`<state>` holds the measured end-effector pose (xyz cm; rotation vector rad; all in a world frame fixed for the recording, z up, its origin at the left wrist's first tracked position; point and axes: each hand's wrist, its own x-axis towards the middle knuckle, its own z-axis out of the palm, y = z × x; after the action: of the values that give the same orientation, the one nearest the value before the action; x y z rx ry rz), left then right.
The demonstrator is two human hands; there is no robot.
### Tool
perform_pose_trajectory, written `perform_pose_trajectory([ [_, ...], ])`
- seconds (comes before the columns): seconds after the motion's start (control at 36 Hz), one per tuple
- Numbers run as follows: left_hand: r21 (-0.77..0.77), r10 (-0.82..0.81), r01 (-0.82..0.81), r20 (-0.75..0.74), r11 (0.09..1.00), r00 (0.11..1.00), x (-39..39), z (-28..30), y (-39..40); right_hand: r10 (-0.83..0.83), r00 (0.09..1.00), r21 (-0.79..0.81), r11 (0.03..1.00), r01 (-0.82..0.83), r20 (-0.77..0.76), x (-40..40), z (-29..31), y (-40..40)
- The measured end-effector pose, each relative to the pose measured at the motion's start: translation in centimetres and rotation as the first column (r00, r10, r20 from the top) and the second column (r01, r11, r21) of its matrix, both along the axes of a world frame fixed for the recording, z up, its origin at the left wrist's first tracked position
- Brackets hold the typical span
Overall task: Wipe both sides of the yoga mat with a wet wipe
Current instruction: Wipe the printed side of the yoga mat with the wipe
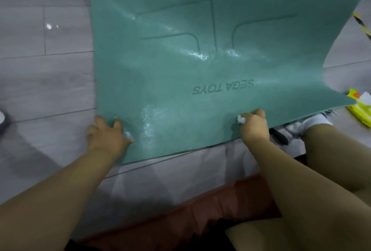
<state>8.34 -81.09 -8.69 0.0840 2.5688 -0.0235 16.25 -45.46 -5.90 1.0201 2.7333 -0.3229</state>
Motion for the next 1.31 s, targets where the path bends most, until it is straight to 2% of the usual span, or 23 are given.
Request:
perform_pose_trajectory([
  [0.06, 0.037, 0.031, -0.031, 0.009, 0.999, 0.999, -0.3, 0.1, 0.0, -0.091, 0.995, 0.0, 0.996, 0.091, -0.05, 0.1, -0.9, 0.7],
  [0.14, 0.061, 0.047, -0.05, 0.049, 0.997, 0.998, -0.5, 0.2, 0.1, -0.15, 0.989, -0.004, 0.989, 0.15, -0.009, 0.6, -2.2, 1.3],
  [0.25, 0.002, -0.026, 0.026, 0.029, 1.0, 0.999, -0.2, -0.3, 0.1, -0.216, 0.976, -0.055, 0.975, 0.216, -0.011, 1.1, -4.0, -0.8],
  [0.31, -0.044, -0.062, 0.062, 0.005, 0.997, 0.998, 0.3, -0.8, 0.1, -0.201, 0.976, -0.127, 0.974, 0.19, -0.084, 1.2, -5.0, -3.7],
  [0.36, -0.073, -0.075, 0.073, -0.028, 0.995, 0.997, 0.6, -1.2, 0.3, -0.087, 0.982, -0.207, 0.977, 0.051, -0.167, 1.2, -5.5, -7.8],
  [0.42, -0.072, -0.081, 0.076, -0.058, 0.994, 0.995, 0.9, -1.5, 0.6, 0.171, 0.948, -0.275, 0.929, -0.246, -0.268, 1.2, -5.9, -11.8],
  [0.5, -0.018, -0.071, 0.07, -0.065, 0.997, 0.995, 1.0, -1.7, 0.8, 0.563, 0.752, -0.276, 0.705, -0.653, -0.343, 1.5, -6.4, -14.6],
  [0.56, 0.025, -0.052, 0.054, -0.049, 0.998, 0.997, 0.9, -1.6, 0.7, 0.692, 0.648, -0.235, 0.605, -0.761, -0.317, 1.4, -6.7, -12.9],
  [0.58, 0.04, -0.046, 0.047, -0.037, 0.998, 0.998, 0.7, -1.5, 0.6, 0.683, 0.67, -0.253, 0.621, -0.742, -0.291, 1.2, -6.5, -11.6],
  [0.64, 0.06, -0.052, 0.053, -0.021, 0.997, 0.998, 0.4, -1.3, 0.2, 0.518, 0.818, -0.191, 0.802, -0.566, -0.248, 0.9, -6.6, -7.6],
  [0.69, 0.08, -0.071, 0.072, -0.021, 0.994, 0.997, 0.1, -1.0, -0.4, 0.178, 0.971, -0.128, 0.972, -0.199, -0.157, 0.9, -6.6, -3.4],
  [0.75, 0.109, -0.088, 0.09, -0.03, 0.99, 0.996, 0.0, -1.0, -0.9, -0.138, 0.98, -0.063, 0.99, 0.13, -0.145, 0.9, -6.4, -1.4],
  [0.81, 0.139, -0.103, 0.108, -0.039, 0.984, 0.994, 0.1, -0.9, -1.5, -0.21, 0.966, -0.044, 0.978, 0.205, -0.149, 1.2, -6.4, -3.1],
  [0.86, 0.159, -0.123, 0.127, -0.036, 0.979, 0.992, 0.2, -1.0, -2.1, -0.08, 0.983, -0.061, 0.996, 0.07, -0.168, 1.3, -7.0, -7.2],
  [0.92, 0.169, -0.143, 0.146, -0.032, 0.975, 0.989, 0.4, -1.0, -2.5, 0.152, 0.964, -0.123, 0.976, -0.182, -0.218, 1.4, -7.4, -12.6],
  [0.97, 0.179, -0.155, 0.157, -0.024, 0.971, 0.988, 0.5, -0.9, -3.0, 0.447, 0.845, -0.2, 0.836, -0.511, -0.293, 1.4, -7.1, -17.8],
  [1.03, 0.187, -0.171, 0.171, -0.015, 0.967, 0.985, 0.5, -0.9, -3.6, 0.644, 0.683, -0.3, 0.614, -0.73, -0.345, 1.3, -6.2, -20.9],
  [1.08, 0.205, -0.187, 0.187, -0.017, 0.961, 0.982, 0.5, -0.9, -4.5, 0.794, 0.516, -0.284, 0.439, -0.853, -0.323, 1.0, -5.9, -20.8],
  [1.11, 0.213, -0.195, 0.194, -0.019, 0.958, 0.981, 0.5, -1.0, -5.0, 0.828, 0.488, -0.282, 0.416, -0.865, -0.276, 0.5, -5.7, -19.9],
  [1.14, 0.221, -0.199, 0.199, -0.021, 0.955, 0.98, 0.5, -1.0, -5.4, 0.848, 0.479, -0.254, 0.423, -0.87, -0.229, 0.3, -6.1, -18.5],
  [1.19, 0.227, -0.202, 0.204, -0.031, 0.952, 0.979, 0.6, -1.2, -6.2, 0.741, 0.628, -0.216, 0.59, -0.778, -0.24, -0.3, -6.5, -15.4],
  [1.25, 0.252, -0.203, 0.218, -0.086, 0.943, 0.975, 0.7, -1.5, -6.8, 0.471, 0.842, -0.177, 0.834, -0.522, -0.263, -1.1, -6.4, -12.5],
  [1.31, 0.266, -0.193, 0.226, -0.145, 0.937, 0.97, 0.9, -2.0, -7.5, 0.152, 0.953, -0.182, 0.962, -0.203, -0.261, -2.2, -6.2, -11.2],
])
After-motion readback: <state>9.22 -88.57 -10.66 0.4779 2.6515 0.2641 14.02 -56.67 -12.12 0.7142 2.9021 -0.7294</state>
